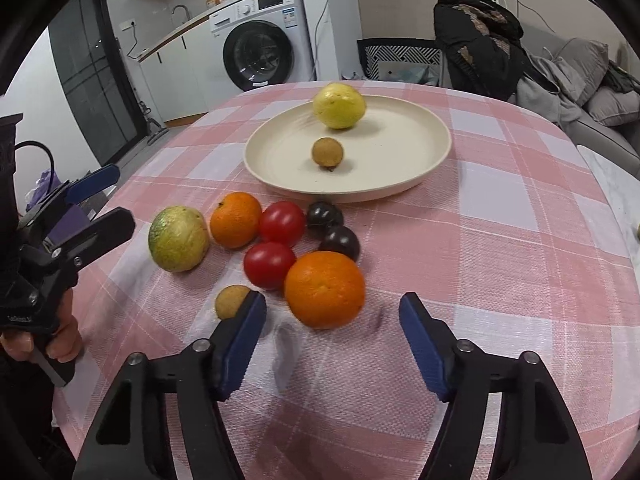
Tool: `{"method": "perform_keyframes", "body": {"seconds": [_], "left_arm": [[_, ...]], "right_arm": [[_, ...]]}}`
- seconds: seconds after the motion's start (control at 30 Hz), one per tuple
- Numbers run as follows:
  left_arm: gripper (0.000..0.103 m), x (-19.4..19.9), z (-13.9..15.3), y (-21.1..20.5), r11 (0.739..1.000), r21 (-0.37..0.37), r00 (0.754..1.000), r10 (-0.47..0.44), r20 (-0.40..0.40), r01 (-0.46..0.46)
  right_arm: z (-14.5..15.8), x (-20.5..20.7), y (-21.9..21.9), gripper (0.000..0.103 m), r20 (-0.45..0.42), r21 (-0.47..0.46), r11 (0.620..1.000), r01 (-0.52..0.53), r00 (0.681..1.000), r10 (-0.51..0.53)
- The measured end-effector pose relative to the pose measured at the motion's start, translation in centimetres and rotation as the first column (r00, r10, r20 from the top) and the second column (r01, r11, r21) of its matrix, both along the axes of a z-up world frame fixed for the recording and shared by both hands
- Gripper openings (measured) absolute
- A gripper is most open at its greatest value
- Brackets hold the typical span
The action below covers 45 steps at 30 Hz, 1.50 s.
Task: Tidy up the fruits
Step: 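Move the left tool to the green citrus while the right tool approaches an orange, then close the right tool on the orange while the left tool grips the green citrus, lift both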
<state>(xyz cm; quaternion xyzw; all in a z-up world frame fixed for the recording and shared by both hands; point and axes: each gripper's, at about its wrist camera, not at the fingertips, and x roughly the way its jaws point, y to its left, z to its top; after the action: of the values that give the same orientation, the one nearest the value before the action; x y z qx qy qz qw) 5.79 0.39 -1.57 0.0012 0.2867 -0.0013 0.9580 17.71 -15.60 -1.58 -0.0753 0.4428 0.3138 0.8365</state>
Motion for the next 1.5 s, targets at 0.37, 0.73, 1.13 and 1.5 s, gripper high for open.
{"method": "perform_keyframes", "body": {"seconds": [0.37,0.73,1.13,1.5], "left_arm": [[0.102,1.1,-1.6,-0.9,0.998,0.016,0.992,-0.061,-0.114,0.063],[0.101,1.8,-2.3,-0.6,0.997,-0.013,0.985,-0.074,-0.157,0.073],[0.088,3.2,-3.4,-0.5,0.996,-0.057,0.970,-0.086,-0.226,0.075],[0.063,4.0,-4.1,-0.4,0.989,-0.112,0.961,-0.120,-0.250,0.094]], "right_arm": [[0.1,-0.2,0.1,0.051,-0.020,0.037,0.999,-0.005,1.000,0.006],[0.1,-0.1,-0.1,0.041,-0.018,0.029,1.000,0.006,1.000,-0.006],[2.0,-0.5,-1.1,0.040,0.049,0.083,0.996,0.019,0.999,-0.023],[2.1,-0.8,-0.8,0.040,0.051,0.085,0.996,0.003,0.999,-0.007]]}}
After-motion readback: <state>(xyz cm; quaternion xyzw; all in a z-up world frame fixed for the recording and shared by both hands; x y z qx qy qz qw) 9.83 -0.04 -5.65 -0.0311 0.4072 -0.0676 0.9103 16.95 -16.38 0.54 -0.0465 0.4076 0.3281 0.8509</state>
